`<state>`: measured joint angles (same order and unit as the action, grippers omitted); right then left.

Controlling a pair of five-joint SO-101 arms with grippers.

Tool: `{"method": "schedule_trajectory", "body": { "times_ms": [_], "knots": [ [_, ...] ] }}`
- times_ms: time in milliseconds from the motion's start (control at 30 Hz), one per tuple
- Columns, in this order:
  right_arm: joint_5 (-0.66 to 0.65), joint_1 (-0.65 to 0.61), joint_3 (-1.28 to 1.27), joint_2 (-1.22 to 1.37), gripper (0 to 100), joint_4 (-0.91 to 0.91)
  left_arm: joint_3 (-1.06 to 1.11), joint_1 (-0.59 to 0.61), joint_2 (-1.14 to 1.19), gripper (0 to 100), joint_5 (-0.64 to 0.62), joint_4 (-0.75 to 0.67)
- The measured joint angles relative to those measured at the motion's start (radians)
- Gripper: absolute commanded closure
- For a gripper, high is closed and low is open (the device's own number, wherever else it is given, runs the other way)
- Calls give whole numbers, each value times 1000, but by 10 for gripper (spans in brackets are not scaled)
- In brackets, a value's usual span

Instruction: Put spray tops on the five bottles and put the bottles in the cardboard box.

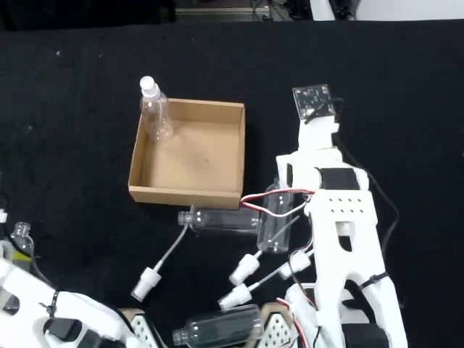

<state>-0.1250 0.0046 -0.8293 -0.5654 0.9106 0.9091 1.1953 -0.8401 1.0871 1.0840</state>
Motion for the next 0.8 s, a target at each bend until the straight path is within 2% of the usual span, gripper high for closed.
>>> {"method": "schedule_trajectory", "body": {
  "times_ms": [167,533,800],
  "knots": [
    [0,0,0,0,858,0,-37,-41,71,672,0,-3],
    [0,0,0,0,858,0,-235,-58,473,667,0,-12],
    [0,0,0,0,858,0,-258,-115,606,671,46,-15]
  ]
}}
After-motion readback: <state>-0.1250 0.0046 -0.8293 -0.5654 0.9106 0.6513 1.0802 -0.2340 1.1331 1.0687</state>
